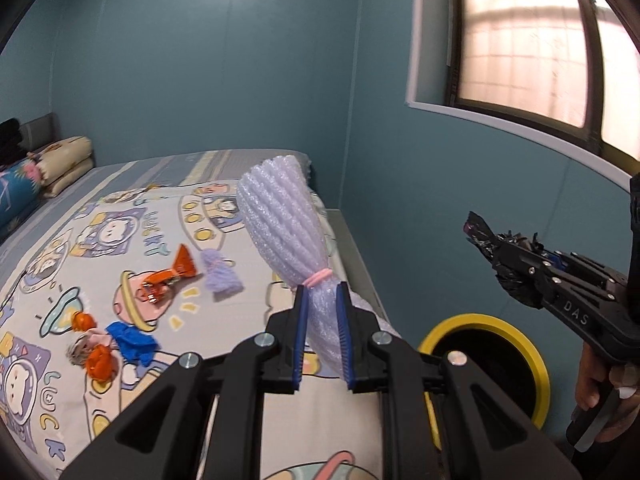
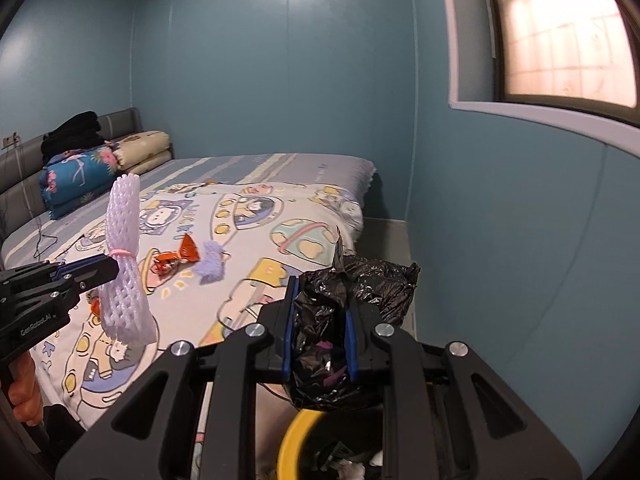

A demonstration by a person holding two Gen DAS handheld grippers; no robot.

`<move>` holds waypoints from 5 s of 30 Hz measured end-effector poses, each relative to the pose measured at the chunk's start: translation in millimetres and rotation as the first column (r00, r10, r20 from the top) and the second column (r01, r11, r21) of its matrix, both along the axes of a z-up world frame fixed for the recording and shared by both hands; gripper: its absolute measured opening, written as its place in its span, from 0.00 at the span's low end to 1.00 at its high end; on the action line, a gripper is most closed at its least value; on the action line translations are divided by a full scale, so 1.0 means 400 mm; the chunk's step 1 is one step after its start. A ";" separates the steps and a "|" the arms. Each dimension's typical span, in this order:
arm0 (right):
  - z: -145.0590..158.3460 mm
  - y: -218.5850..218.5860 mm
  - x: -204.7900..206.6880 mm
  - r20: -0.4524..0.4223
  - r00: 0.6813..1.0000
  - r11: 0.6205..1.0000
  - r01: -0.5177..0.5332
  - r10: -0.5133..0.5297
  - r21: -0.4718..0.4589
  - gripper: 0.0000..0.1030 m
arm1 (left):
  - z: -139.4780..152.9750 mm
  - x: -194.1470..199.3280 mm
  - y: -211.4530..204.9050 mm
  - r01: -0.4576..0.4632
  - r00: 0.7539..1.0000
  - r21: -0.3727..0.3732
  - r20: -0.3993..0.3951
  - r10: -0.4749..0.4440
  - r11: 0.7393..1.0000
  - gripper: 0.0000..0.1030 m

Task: Collect trash
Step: 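Lower both tools into the bin rim and open them to drop the items, then move both open tools back over the bed toward the remaining trash, then grasp the second purple foam net with the right tool while the left tool grasps the grey cloth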

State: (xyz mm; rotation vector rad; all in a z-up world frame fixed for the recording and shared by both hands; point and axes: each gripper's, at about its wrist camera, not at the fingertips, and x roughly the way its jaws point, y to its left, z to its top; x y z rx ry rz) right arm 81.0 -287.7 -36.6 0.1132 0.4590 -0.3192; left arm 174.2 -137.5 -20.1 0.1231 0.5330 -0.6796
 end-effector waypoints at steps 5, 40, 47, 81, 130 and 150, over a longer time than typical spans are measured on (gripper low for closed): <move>-0.023 -0.045 -0.042 -0.008 0.999 0.999 0.044 -0.044 0.021 0.18 | 0.000 -0.033 -0.067 0.053 0.999 0.016 0.003 -0.053 0.998 0.13; -0.180 -0.215 -0.150 -0.108 0.986 0.977 0.143 -0.127 0.157 0.19 | -0.142 -0.168 -0.373 0.285 0.956 0.126 -0.112 -0.272 0.950 0.15; -0.188 -0.230 -0.141 -0.123 0.983 0.973 0.158 -0.138 0.169 0.28 | -0.164 -0.155 -0.378 0.292 0.951 0.117 -0.144 -0.275 0.949 0.24; -0.113 -0.117 -0.007 -0.065 0.997 0.991 0.039 -0.031 0.128 0.43 | -0.104 0.023 -0.122 0.028 0.990 0.042 -0.142 -0.022 0.999 0.54; -0.239 0.397 0.807 -0.182 0.918 0.931 -0.364 0.352 -0.030 0.44 | -0.301 0.536 0.670 -0.507 0.820 0.053 -0.278 0.500 0.861 0.68; -0.401 0.373 0.997 -0.277 0.917 0.952 -0.305 0.287 -0.022 0.44 | -0.454 0.674 0.738 -0.521 0.767 0.078 -0.395 0.507 0.850 0.68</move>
